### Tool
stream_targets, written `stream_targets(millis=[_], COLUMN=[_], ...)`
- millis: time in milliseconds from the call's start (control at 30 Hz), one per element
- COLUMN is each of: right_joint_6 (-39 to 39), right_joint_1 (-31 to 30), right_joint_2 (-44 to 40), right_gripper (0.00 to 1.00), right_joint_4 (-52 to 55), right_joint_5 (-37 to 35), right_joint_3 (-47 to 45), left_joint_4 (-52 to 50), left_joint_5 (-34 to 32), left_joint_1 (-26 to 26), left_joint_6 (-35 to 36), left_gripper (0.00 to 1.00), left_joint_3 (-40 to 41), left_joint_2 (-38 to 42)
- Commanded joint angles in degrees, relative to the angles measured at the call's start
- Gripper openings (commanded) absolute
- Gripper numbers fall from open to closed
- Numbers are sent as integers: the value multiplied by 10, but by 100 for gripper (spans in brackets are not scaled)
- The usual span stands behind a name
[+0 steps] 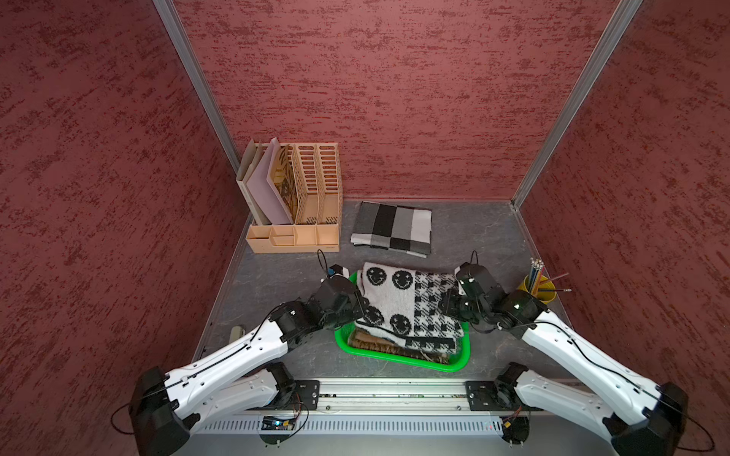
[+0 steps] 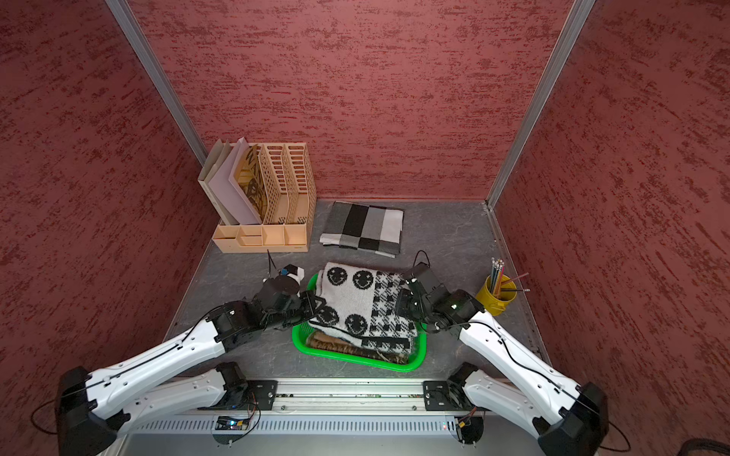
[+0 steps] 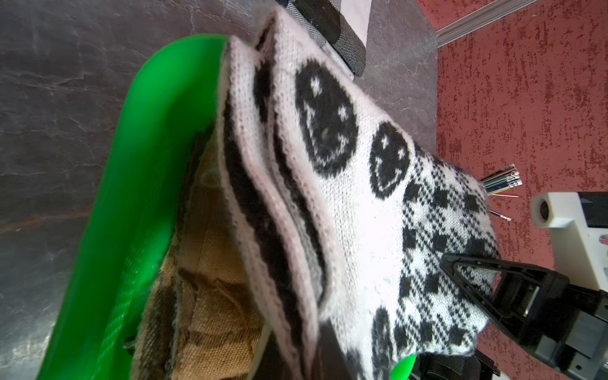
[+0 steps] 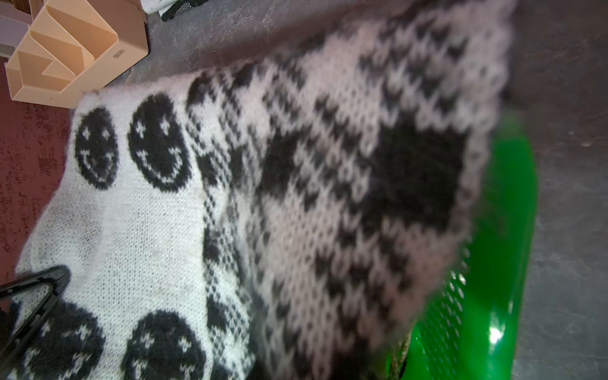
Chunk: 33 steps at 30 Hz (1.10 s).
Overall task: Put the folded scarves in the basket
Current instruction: Place the scarf in the basket.
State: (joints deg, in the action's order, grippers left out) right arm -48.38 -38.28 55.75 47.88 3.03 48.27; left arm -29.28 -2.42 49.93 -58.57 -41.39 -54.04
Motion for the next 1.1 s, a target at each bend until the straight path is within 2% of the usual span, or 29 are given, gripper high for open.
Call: stream_targets(millis=[0,200,433,633,1067], right_joint_6=[10,7,-16,-32,-65], right_joint_1=[-4,-4,-5,-5,-10], right_joint_2=[6,3,-3,9,39], right_gripper=[0,0,0,0,0], right_joint_4=[4,18,-14,-26,-96], right_joint_5=[-37,-30,-13,-28,-28], right_joint_3=[35,34,-12,-44,-104], left_joint_4=[-27,-30,-22,-38,-48], left_joint_5=[-25,-33,-44,-74,-121], left_joint_1=[7,16,35,57,58], left_joint_6=[-13,-21,-37,-55,-40], left_gripper=[0,0,0,0,0], left_joint_3=[0,8,32,50,50], left_joint_2=[10,10,-2,-8,-82])
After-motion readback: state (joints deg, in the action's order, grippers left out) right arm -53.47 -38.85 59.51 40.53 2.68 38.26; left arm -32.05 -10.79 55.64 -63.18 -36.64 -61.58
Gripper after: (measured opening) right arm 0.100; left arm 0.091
